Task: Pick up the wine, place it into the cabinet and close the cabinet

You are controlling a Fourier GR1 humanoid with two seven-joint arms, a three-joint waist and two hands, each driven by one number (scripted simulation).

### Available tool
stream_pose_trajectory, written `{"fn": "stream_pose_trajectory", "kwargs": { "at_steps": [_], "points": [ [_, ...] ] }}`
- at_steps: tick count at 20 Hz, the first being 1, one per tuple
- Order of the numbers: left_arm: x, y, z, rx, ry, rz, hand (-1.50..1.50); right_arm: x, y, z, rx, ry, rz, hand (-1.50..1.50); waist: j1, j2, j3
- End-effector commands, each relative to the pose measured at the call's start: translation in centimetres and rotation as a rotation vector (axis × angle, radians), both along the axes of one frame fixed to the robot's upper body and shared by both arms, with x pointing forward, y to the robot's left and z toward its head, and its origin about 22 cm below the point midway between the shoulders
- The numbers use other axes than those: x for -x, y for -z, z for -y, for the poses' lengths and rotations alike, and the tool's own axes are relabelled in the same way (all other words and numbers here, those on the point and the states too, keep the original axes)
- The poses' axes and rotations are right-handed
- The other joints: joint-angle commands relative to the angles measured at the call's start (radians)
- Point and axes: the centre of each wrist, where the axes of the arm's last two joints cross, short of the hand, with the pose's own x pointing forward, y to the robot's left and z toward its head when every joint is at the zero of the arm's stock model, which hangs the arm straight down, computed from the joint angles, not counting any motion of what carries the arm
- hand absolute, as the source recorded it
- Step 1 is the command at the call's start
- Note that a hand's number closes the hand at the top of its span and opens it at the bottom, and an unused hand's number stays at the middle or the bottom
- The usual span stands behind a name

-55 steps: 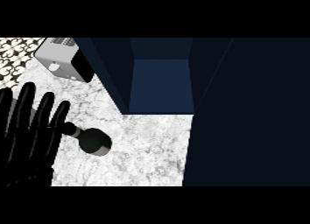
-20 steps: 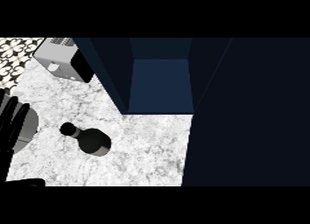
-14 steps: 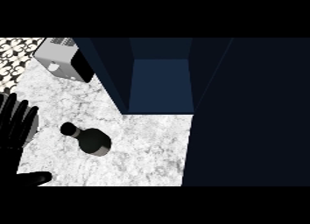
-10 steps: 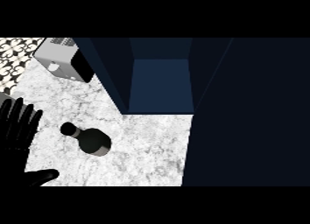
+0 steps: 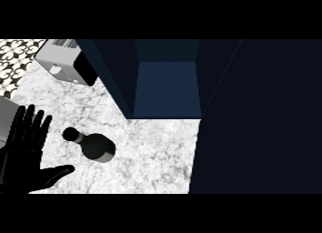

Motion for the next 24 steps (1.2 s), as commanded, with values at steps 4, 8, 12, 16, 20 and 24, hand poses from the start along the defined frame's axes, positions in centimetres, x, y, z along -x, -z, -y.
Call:
{"fn": "stream_pose_trajectory", "kwargs": {
  "at_steps": [4, 8, 12, 16, 20, 24],
  "points": [
    [-0.9, 2.5, 1.0, -0.002, 0.014, -0.023, -1.50, 3.4, -1.0, -0.2, -0.034, -0.009, 0.055, -1.50, -0.002, -0.001, 0.000],
    [0.1, 4.5, -0.3, 0.009, 0.029, -0.037, -1.50, 2.8, -1.1, 0.4, -0.044, 0.009, 0.049, -1.50, 0.001, 0.000, 0.000],
    [0.5, 4.9, 0.1, 0.010, 0.052, -0.036, -1.50, 3.1, -2.1, 1.4, -0.018, -0.012, 0.057, -1.50, 0.001, -0.001, 0.000],
    [-1.1, 8.7, -1.0, 0.028, 0.029, -0.023, -1.50, 2.8, -2.0, 0.8, -0.022, -0.025, 0.048, -1.50, -0.004, 0.001, 0.000],
    [-1.7, 8.1, -1.2, 0.025, 0.035, -0.028, -1.50, 3.1, -3.1, 1.2, -0.021, -0.017, 0.050, -1.50, -0.001, 0.000, 0.000],
    [-1.0, 10.5, -0.3, 0.028, 0.047, -0.039, -1.50, 1.2, -1.7, 0.2, -0.026, -0.016, 0.060, -1.50, 0.001, 0.001, 0.000]
  ]
}}
